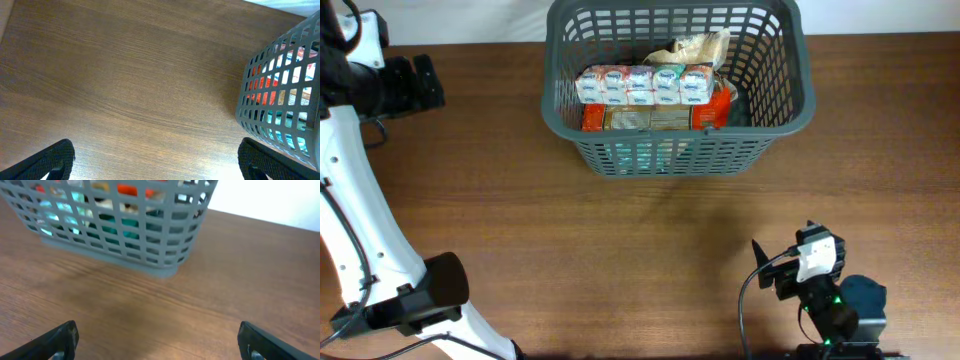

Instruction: Pack container

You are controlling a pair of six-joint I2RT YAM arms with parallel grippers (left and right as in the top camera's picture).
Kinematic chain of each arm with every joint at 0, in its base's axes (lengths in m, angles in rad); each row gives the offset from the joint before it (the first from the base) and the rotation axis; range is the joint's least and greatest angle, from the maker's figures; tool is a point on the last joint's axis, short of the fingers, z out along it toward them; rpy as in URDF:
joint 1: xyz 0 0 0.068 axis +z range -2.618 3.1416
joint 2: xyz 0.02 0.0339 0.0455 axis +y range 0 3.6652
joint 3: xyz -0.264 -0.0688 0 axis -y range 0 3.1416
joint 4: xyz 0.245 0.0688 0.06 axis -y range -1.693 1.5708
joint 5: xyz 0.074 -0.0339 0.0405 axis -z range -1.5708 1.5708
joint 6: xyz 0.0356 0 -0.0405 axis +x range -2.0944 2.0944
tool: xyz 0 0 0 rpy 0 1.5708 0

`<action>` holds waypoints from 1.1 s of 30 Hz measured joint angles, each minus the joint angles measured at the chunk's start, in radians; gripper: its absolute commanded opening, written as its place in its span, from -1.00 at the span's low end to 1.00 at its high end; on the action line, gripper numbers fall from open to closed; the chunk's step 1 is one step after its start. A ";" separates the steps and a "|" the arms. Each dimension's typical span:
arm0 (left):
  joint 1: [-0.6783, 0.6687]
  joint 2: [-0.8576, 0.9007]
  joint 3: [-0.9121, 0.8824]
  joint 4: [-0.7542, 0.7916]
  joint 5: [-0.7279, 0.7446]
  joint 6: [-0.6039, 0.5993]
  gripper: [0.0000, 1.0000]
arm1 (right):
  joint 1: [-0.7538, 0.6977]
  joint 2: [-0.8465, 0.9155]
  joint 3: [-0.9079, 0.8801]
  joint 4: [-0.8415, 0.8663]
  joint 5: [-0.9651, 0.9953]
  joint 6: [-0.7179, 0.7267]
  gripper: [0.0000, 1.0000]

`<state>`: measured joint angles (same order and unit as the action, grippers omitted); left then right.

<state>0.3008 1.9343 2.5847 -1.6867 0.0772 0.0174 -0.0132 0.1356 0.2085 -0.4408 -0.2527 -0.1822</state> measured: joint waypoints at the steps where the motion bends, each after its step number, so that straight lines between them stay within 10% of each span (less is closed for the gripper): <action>1: 0.000 0.000 0.000 0.000 0.000 0.000 0.98 | 0.000 -0.012 -0.011 0.000 0.003 -0.001 0.98; 33: 0.000 0.000 0.000 0.000 0.000 0.000 0.99 | 0.000 -0.121 -0.075 0.008 0.019 -0.001 0.98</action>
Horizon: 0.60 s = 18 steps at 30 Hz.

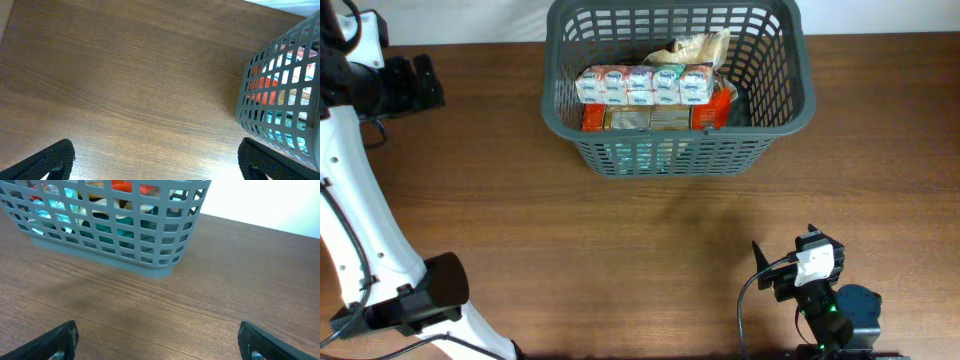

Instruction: Pack container

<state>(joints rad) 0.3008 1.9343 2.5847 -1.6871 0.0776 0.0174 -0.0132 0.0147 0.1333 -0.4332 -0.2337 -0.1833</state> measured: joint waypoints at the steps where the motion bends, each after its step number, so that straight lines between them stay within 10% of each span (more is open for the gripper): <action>1: 0.000 0.000 0.000 0.000 0.000 0.000 0.99 | 0.000 0.000 0.000 0.000 0.000 0.001 0.98; 18: -0.040 -0.256 -0.210 0.095 -0.033 0.014 0.99 | 0.000 0.000 0.000 0.000 0.000 0.000 0.98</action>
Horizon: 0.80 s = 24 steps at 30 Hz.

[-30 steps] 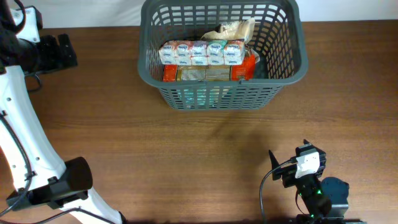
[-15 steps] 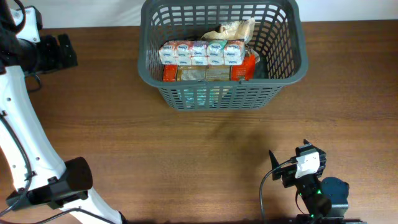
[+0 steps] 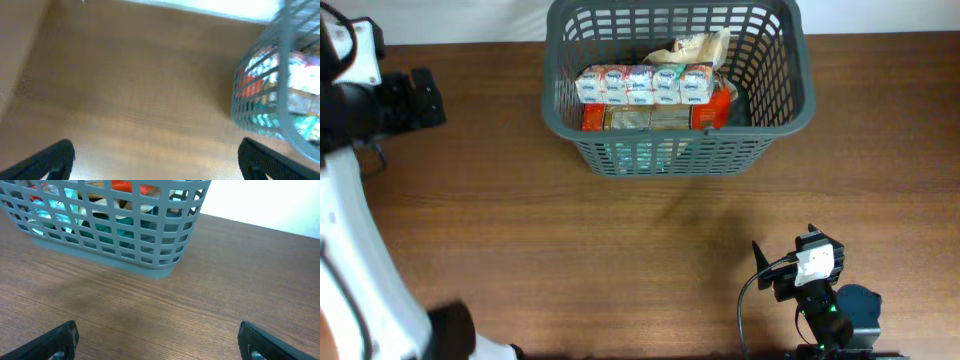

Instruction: Pack container

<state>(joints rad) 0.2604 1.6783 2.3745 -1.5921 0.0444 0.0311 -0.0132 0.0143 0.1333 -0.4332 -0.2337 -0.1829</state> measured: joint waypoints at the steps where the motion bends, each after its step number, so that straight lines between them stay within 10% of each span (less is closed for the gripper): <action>1: -0.016 -0.056 -0.052 0.047 -0.012 0.003 0.99 | 0.000 0.000 0.000 0.000 0.000 0.000 0.98; 12: -0.216 -0.652 -0.880 0.920 -0.055 0.013 0.99 | 0.000 0.000 -0.001 0.001 0.000 0.000 0.98; 24: -0.236 -1.117 -1.730 1.356 -0.019 0.014 0.99 | 0.000 -0.001 -0.001 0.001 0.000 0.001 0.98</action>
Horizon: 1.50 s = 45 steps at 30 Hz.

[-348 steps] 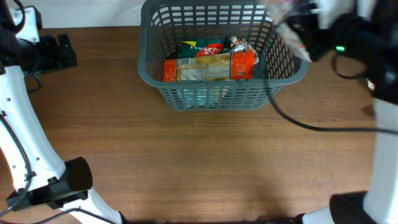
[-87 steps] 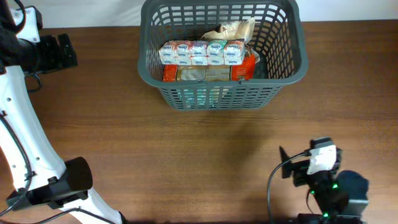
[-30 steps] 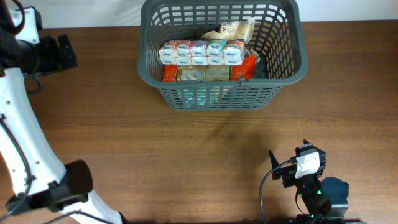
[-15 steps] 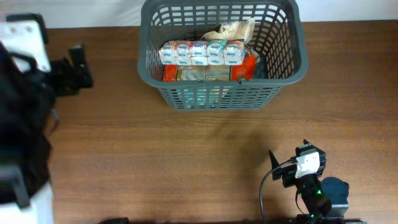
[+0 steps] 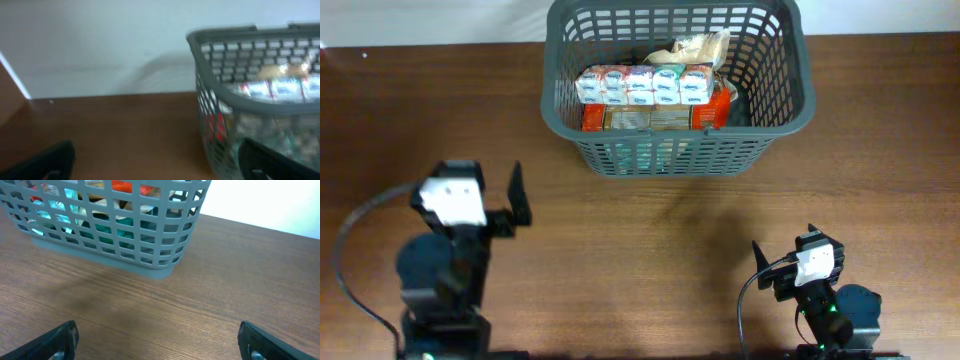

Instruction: Pack container

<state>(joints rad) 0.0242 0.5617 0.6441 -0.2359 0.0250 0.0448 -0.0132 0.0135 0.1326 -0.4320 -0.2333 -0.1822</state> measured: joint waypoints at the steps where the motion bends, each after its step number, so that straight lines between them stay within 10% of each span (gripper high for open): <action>1: 0.000 -0.032 -0.045 0.019 0.008 -0.001 0.99 | 0.000 0.000 0.000 0.000 0.000 -0.001 0.98; 13: 0.000 -0.406 -0.454 0.117 0.051 0.000 0.99 | 0.000 -0.002 0.000 0.000 0.000 -0.001 0.97; 45: 0.001 -0.546 -0.603 0.114 0.054 0.000 0.98 | 0.000 -0.002 0.000 0.000 0.000 -0.001 0.98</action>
<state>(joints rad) 0.0254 0.0154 0.0410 -0.1219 0.0788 0.0444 -0.0132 0.0120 0.1326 -0.4320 -0.2333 -0.1829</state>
